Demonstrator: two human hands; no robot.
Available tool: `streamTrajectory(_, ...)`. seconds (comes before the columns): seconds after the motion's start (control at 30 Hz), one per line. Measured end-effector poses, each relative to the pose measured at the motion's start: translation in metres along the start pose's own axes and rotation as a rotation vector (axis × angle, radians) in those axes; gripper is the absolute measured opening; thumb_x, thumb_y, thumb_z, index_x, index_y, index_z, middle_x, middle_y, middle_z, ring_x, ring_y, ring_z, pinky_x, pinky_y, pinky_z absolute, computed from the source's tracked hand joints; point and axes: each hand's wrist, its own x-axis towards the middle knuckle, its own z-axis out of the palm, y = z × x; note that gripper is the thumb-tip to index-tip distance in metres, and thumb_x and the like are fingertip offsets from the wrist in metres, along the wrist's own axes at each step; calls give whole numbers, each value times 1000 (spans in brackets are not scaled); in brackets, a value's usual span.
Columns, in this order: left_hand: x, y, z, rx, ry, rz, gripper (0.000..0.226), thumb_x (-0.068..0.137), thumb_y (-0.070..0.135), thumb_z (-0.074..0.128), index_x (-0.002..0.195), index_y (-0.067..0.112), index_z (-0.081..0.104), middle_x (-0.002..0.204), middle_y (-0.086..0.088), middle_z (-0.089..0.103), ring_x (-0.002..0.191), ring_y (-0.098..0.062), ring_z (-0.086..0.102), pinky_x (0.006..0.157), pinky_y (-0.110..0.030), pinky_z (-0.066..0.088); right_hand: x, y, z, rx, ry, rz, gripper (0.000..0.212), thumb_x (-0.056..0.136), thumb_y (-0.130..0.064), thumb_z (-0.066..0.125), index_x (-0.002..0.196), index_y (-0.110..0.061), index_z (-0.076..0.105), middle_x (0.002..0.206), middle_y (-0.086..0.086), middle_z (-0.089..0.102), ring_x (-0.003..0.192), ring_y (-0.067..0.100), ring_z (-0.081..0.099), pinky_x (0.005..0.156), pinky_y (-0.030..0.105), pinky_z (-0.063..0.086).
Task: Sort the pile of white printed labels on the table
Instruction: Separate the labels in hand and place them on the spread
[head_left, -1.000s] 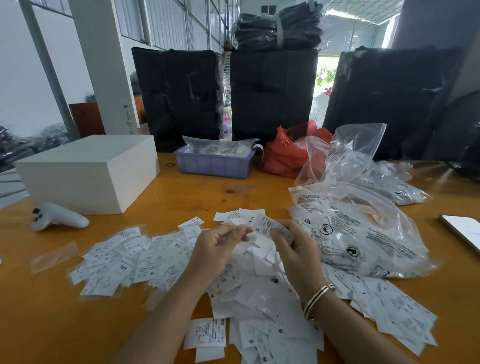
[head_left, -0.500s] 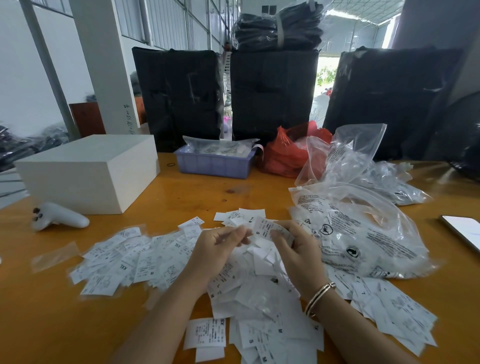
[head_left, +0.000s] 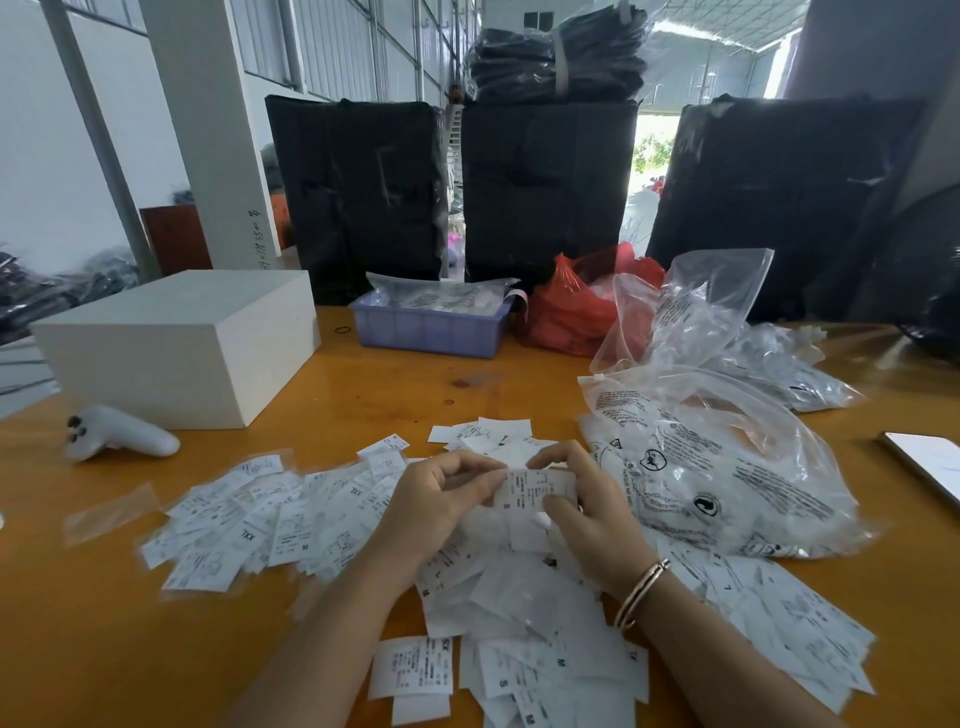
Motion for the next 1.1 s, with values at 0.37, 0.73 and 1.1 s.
streamTrajectory(0.37,-2,0,2,-8,-46,0,17,83,25,72,92,39,68,84,20,71,78,-2,67,66,-13,52,3,3,7,195,85,84,32,90,3,54,105,-24,48,59,-10,57,52,4,46,50,18,39)
streamTrajectory(0.73,-2,0,3,-64,2,-16,29,82,19,73,103,37,65,90,18,70,79,-7,70,64,-17,55,1,1,13,9,132,42,49,96,-5,47,127,-43,41,76,-7,55,63,-4,49,61,9,40)
streamTrajectory(1.1,-1,-2,1,-37,23,-10,27,84,26,71,107,39,62,93,21,73,85,5,67,63,-8,49,2,1,15,143,79,205,29,97,-14,46,121,-25,57,88,-10,65,75,-3,63,73,17,51)
